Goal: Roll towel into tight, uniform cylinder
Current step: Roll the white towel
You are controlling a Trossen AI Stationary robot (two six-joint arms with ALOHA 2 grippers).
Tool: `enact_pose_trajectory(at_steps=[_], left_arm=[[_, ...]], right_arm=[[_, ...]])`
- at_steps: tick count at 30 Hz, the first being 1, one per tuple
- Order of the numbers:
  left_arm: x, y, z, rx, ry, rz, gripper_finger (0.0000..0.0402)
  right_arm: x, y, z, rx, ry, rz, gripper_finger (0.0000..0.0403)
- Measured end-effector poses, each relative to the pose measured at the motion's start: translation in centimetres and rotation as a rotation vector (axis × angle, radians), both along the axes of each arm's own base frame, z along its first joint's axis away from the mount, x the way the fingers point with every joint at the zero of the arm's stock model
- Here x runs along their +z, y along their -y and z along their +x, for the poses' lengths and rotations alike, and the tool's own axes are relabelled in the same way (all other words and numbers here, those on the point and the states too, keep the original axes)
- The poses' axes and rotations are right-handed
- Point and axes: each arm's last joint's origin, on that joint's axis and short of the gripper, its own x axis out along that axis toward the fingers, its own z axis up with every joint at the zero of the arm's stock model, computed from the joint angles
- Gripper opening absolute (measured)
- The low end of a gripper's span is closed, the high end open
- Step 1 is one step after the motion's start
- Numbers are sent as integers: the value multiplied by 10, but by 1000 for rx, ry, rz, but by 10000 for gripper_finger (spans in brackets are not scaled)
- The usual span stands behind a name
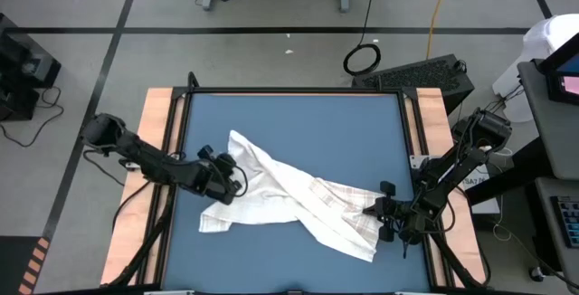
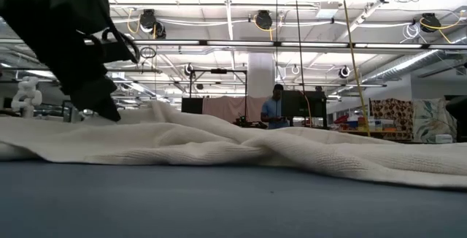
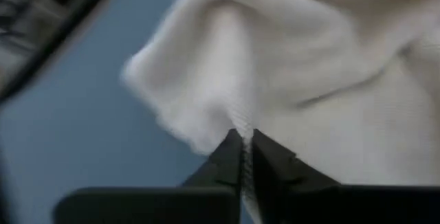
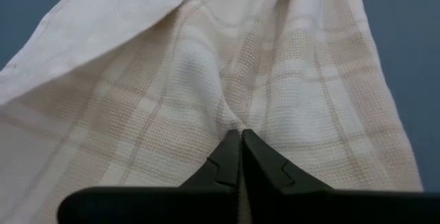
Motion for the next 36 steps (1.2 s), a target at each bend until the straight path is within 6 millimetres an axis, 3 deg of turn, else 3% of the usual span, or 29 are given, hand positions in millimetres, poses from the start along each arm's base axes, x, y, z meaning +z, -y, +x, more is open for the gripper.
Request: enact_pose_trajectory(at_steps=[8, 17, 21, 27, 31, 36], left_arm=[[36, -15, -8, 132, -145, 150, 16], [38, -14, -9, 134, -169, 114, 23], [37, -14, -11, 118, -230, 69, 63], [39, -12, -9, 101, -249, 41, 172], [58, -10, 0, 68, -239, 53, 223], [87, -16, 19, -22, -233, 209, 233]], right_arm=[[1, -8, -3, 75, -7, 34, 6], [2, -10, -5, 96, -15, 47, 6], [2, -10, -5, 100, -17, 48, 6], [2, -10, -5, 102, -20, 48, 6], [2, -10, -5, 102, -20, 47, 6], [2, -10, -5, 100, -14, 42, 6]])
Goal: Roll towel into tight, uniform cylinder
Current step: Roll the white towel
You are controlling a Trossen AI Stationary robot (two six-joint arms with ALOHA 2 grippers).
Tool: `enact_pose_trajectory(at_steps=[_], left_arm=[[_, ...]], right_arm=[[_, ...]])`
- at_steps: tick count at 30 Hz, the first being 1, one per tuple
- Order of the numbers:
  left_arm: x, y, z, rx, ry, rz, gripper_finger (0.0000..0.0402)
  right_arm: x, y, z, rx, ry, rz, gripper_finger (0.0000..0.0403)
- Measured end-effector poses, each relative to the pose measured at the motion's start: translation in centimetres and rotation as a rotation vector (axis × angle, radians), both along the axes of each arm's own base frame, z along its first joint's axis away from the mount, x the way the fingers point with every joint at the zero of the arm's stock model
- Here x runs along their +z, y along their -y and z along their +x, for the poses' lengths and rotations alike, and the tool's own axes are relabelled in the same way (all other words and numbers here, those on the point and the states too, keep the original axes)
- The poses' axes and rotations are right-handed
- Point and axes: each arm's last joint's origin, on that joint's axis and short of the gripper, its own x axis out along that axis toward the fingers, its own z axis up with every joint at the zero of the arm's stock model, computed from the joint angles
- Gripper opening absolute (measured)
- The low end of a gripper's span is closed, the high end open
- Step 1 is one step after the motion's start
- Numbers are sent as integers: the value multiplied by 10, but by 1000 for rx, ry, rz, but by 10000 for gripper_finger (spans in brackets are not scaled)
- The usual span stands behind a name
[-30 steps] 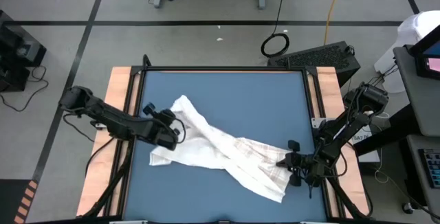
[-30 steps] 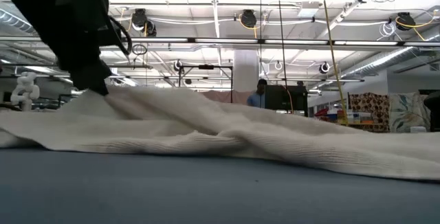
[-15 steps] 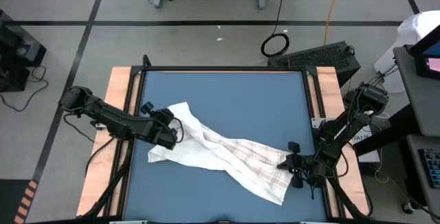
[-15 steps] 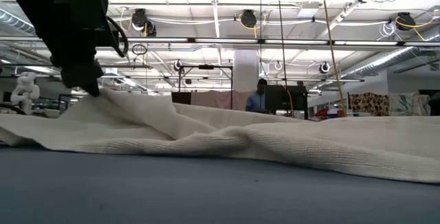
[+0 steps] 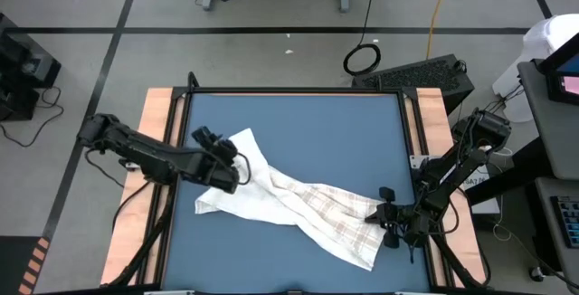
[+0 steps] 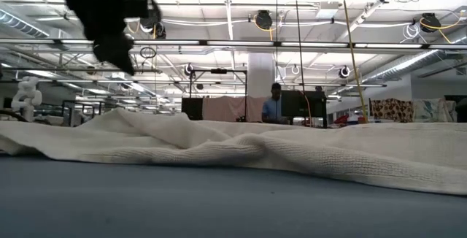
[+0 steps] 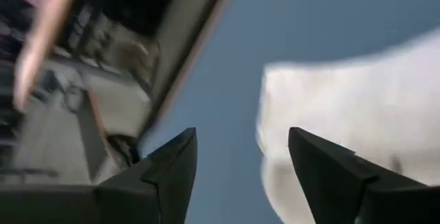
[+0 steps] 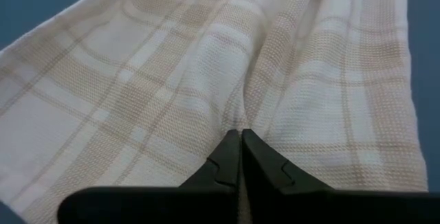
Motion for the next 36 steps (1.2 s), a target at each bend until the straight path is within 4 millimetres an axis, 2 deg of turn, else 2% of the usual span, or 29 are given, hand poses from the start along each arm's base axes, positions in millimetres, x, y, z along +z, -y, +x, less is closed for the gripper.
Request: enact_pose_trajectory(at_steps=[3, 5, 11, 15, 20, 25, 31, 36], left_arm=[[16, -24, 14, 67, 45, 17, 221], [18, -46, 21, 108, 67, -13, 210], [16, -113, 40, 107, 243, -306, 213], [4, -138, 47, 119, 255, -355, 241], [-30, -154, 57, 154, 169, -436, 288], [-62, -159, 64, 226, 99, -520, 298], [-79, -161, 68, 279, 92, -540, 299], [-90, -172, 67, 303, 74, -550, 285]], right_arm=[[0, 0, 0, 2, 12, -14, 6], [0, 1, 1, 0, 19, -25, 6], [0, 2, 3, -2, 23, -36, 6], [1, 2, 3, -5, 29, -32, 6], [1, 2, 4, -16, 33, -22, 6], [1, 2, 4, -6, 35, -34, 6], [1, 2, 4, -5, 37, -39, 6], [1, 2, 4, -5, 40, -42, 6]])
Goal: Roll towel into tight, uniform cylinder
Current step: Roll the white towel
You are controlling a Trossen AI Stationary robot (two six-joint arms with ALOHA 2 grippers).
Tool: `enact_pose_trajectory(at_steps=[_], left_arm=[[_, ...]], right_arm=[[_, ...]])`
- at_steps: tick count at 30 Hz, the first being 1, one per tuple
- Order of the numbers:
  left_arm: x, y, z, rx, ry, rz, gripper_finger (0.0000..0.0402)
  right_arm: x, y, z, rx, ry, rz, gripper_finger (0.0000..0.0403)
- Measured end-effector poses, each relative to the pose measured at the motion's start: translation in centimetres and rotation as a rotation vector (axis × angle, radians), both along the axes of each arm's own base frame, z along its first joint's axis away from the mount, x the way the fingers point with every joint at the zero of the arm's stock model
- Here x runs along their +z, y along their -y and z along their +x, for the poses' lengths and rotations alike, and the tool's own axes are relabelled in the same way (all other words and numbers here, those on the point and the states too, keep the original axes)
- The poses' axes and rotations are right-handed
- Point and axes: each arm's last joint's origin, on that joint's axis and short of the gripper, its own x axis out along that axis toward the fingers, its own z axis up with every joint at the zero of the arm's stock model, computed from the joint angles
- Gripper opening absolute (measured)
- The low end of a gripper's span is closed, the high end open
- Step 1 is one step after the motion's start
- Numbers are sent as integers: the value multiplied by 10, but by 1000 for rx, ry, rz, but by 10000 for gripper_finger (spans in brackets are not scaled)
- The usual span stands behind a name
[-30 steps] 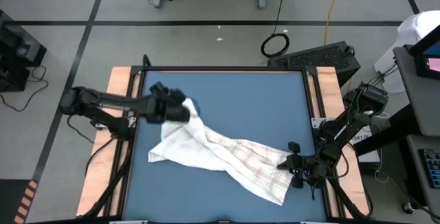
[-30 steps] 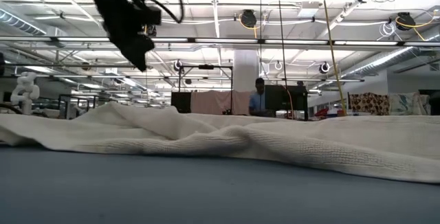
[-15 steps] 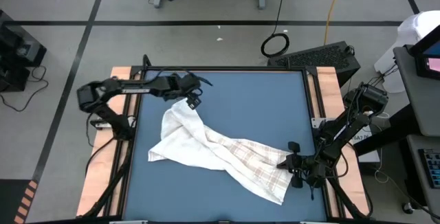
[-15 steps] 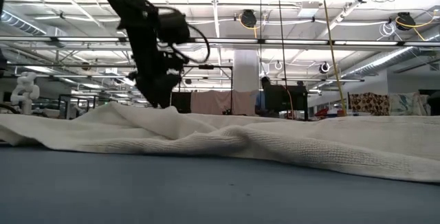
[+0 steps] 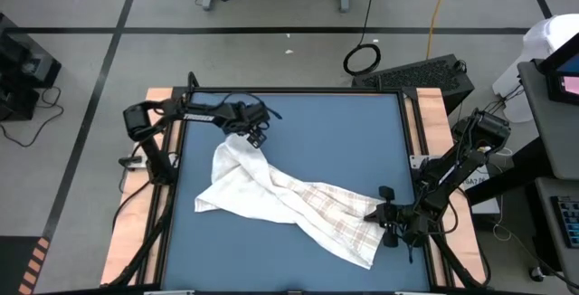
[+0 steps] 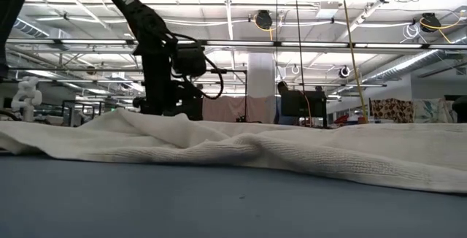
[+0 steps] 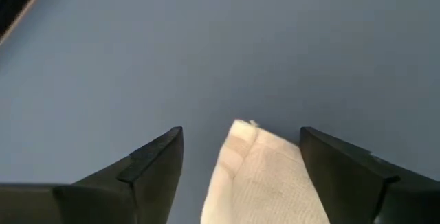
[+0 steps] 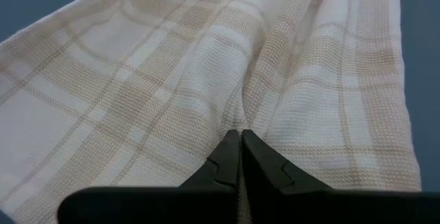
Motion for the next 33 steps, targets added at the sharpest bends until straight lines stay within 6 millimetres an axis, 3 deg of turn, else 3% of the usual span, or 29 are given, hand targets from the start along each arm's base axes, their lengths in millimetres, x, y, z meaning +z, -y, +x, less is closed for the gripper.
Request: enact_pose_trajectory(at_steps=[5, 15, 25, 29, 33], left_arm=[[-4, -5, 1, -21, -3, -18, 226], [10, 9, -2, -55, -48, 43, 13], [25, 12, -10, -6, -12, 16, 21], [17, 9, -12, -11, 25, -111, 71], [11, 7, -15, 6, 3, -76, 143]], right_arm=[[0, 0, 0, -3, 3, -1, 6], [0, 0, 0, -4, 4, -2, 6], [0, 0, 0, -4, 5, -3, 6], [0, 0, 0, -4, 5, -3, 6], [0, 0, 0, -4, 5, -2, 6]])
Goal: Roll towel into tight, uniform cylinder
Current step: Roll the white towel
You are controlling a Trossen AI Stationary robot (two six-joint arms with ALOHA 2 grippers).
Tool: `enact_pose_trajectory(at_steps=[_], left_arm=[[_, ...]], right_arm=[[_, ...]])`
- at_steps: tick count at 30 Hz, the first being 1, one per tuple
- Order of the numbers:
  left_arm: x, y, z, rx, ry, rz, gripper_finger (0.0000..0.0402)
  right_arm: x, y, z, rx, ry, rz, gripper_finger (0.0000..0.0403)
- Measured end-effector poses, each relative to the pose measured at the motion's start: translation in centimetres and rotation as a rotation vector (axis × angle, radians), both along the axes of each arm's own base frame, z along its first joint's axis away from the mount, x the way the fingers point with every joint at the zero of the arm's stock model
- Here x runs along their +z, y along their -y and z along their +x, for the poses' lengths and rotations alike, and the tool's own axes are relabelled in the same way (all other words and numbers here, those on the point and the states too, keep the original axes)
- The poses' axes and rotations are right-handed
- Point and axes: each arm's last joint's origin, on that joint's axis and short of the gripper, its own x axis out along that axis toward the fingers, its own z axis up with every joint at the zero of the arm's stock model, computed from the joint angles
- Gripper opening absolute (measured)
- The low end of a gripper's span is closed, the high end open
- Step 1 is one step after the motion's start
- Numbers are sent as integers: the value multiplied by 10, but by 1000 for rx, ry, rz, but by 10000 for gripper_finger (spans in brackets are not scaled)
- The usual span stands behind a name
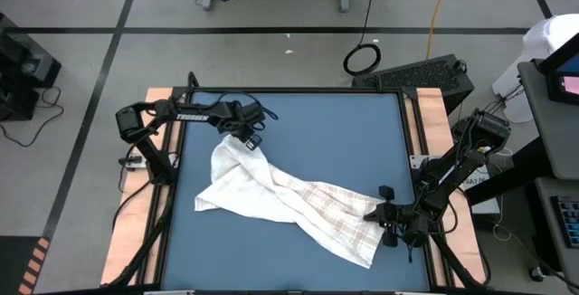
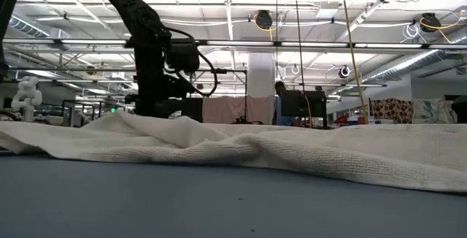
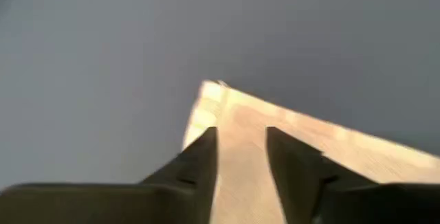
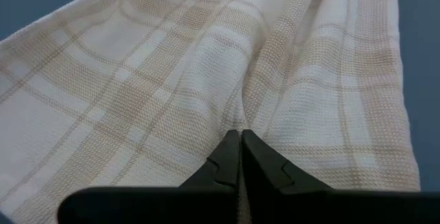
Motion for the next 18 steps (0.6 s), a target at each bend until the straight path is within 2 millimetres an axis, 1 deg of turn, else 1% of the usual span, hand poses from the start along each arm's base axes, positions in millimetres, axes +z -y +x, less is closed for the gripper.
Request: enact_pose_trajectory(at_steps=[3, 5, 7, 9, 11, 13, 18], left_arm=[[-2, 0, 0, 2, 10, 11, 194], [-1, -1, 2, 1, 29, 21, 221], [-1, -1, 2, 0, 33, 22, 238], [-1, -2, 2, 4, 38, 25, 244], [-1, -4, 0, 13, 31, 22, 239], [-1, -7, -1, 18, 30, 21, 224], [-2, -12, -4, 27, 49, -17, 161]], right_arm=[[0, 0, 0, 4, 0, -4, 6], [0, 0, 0, 6, 0, -6, 6], [0, 0, 0, 7, 0, -7, 6], [0, 0, 0, 7, 0, -8, 6], [0, 0, 0, 7, 0, -8, 6], [0, 0, 0, 7, 0, -7, 6], [0, 0, 0, 7, 0, -7, 6]])
